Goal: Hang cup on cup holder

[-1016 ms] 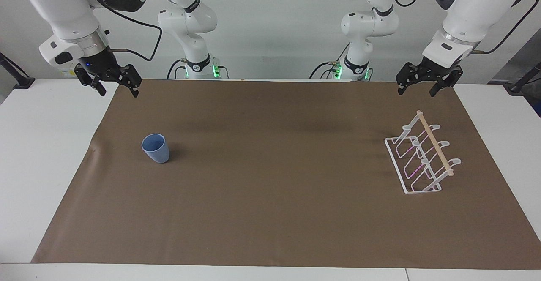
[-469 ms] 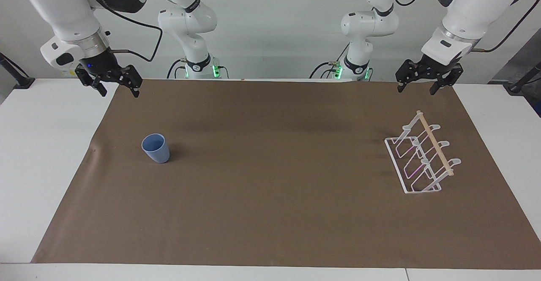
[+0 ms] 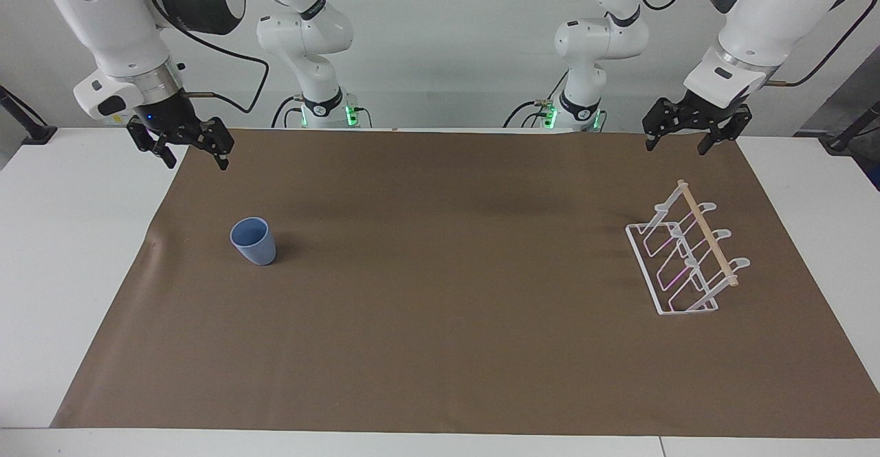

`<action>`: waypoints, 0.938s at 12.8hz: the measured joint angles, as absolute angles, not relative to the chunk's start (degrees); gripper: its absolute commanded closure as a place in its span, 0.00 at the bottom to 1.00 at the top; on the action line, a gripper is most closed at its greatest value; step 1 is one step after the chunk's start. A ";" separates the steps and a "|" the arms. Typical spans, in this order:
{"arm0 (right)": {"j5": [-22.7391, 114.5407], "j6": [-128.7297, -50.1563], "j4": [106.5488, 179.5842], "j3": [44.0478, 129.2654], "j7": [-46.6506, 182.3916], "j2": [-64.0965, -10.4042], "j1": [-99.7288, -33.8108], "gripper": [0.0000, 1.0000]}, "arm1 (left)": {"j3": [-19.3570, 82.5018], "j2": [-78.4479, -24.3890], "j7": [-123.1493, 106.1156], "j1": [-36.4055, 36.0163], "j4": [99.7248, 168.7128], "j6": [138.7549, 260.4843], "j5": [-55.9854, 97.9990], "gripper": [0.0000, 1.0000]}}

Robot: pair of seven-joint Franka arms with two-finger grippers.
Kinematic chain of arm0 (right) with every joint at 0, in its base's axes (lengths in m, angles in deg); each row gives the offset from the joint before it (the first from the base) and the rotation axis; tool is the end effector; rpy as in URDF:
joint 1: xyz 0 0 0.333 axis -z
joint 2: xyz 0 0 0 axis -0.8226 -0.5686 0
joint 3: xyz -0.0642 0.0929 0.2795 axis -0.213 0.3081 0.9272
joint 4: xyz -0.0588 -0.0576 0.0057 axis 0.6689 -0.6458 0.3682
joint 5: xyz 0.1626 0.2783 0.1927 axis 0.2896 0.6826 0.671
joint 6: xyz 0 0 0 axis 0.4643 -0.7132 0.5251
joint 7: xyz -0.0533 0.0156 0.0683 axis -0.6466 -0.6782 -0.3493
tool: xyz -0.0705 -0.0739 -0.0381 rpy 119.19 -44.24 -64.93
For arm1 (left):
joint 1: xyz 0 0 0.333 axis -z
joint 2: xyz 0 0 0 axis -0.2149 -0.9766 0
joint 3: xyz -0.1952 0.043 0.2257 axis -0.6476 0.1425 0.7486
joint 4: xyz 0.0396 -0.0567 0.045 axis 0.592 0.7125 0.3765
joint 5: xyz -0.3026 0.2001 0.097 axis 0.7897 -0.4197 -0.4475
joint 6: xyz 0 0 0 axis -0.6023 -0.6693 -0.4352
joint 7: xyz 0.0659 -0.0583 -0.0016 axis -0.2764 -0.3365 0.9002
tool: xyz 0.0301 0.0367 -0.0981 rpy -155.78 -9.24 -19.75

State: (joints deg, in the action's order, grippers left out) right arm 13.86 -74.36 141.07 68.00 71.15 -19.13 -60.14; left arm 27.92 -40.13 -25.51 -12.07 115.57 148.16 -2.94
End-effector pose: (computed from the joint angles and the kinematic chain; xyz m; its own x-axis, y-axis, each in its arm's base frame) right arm 0.5325 -0.0666 0.5610 0.9979 -0.0271 0.0592 -0.0284 -0.9994 0.0201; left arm 0.5194 -0.0673 0.6118 0.9879 -0.1500 -0.0399 -0.1492 -0.9886 0.0205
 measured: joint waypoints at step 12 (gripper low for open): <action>13.88 -96.48 154.09 70.18 70.95 -26.80 -60.48 0.00 | 28.07 -38.97 -25.62 -12.22 118.55 148.38 -2.94 0.00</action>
